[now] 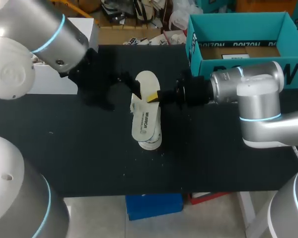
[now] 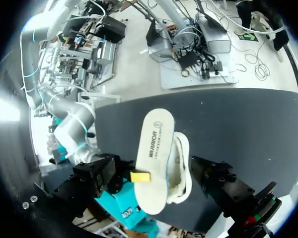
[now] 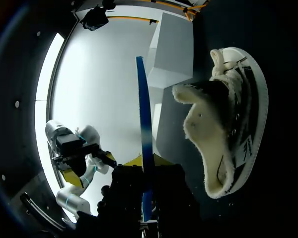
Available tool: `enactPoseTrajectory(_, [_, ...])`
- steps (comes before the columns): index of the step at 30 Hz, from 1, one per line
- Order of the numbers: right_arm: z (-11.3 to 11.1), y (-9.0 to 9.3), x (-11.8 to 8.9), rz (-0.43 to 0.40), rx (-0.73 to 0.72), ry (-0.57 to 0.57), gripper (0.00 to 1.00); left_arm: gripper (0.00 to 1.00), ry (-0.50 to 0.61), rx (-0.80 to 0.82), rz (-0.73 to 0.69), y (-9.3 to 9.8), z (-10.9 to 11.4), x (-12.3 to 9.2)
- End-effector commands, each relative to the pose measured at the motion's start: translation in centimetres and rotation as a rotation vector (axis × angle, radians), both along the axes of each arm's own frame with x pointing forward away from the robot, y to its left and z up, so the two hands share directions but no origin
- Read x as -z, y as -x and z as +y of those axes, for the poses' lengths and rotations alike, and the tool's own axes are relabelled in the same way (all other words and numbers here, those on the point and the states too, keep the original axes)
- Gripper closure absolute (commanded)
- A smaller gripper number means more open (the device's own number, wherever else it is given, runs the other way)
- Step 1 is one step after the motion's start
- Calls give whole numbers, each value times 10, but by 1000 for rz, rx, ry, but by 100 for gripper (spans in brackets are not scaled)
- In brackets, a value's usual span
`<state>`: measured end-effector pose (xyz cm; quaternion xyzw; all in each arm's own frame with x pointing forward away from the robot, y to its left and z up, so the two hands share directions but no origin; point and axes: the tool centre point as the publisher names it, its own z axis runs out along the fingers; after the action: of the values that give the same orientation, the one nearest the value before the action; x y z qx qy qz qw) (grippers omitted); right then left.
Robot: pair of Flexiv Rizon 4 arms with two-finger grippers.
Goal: Take the shoe out of the shoebox, open the shoe tongue, remove and reinsert the insole, then place the shoe into the shoebox
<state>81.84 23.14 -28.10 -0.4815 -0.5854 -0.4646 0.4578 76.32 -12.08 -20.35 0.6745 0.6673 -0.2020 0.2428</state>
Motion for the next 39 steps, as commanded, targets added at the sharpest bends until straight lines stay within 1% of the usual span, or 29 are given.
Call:
enactPoseTrajectory(1, [1, 0, 0, 0, 2, 1, 100, 0, 482, 29, 20, 1, 13, 10])
enactPoseTrajectory(8, [1, 0, 0, 0, 2, 1, 100, 0, 482, 29, 20, 1, 13, 10])
enactPoseTrajectory(9, [1, 0, 0, 0, 2, 1, 100, 0, 501, 16, 9, 0, 13, 15])
enactPoseTrajectory(11, [1, 0, 0, 0, 2, 1, 100, 0, 585, -2, 24, -1, 14, 22])
enactPoseTrajectory(13, [1, 0, 0, 0, 2, 1, 100, 0, 609, -7, 4, -2, 15, 25])
enactPoseTrajectory(15, [1, 0, 0, 0, 2, 1, 100, 0, 663, -16, -5, -4, 15, 28])
enactPoseTrajectory(21, [1, 0, 0, 0, 2, 1, 100, 0, 720, -10, -46, -10, 13, 31])
enactPoseTrajectory(23, [1, 0, 0, 0, 2, 1, 100, 0, 756, 16, -47, -12, 11, 34])
enactPoseTrajectory(30, [1, 0, 0, 0, 2, 1, 100, 1, 822, 65, -39, -25, 2, 50])
enactPoseTrajectory(31, [1, 0, 0, 0, 2, 1, 100, 5, 822, 63, -39, -26, 1, 52])
enactPoseTrajectory(34, [1, 0, 0, 0, 2, 1, 100, 28, 828, 73, -50, -30, -5, 58])
enactPoseTrajectory(36, [1, 0, 0, 0, 2, 1, 100, 52, 833, 76, -50, -33, -9, 61])
enactPoseTrajectory(37, [1, 0, 0, 0, 2, 1, 100, 57, 834, 76, -51, -35, -11, 62])
enactPoseTrajectory(39, [1, 0, 0, 0, 2, 1, 100, 58, 836, 76, -51, -38, -15, 64])
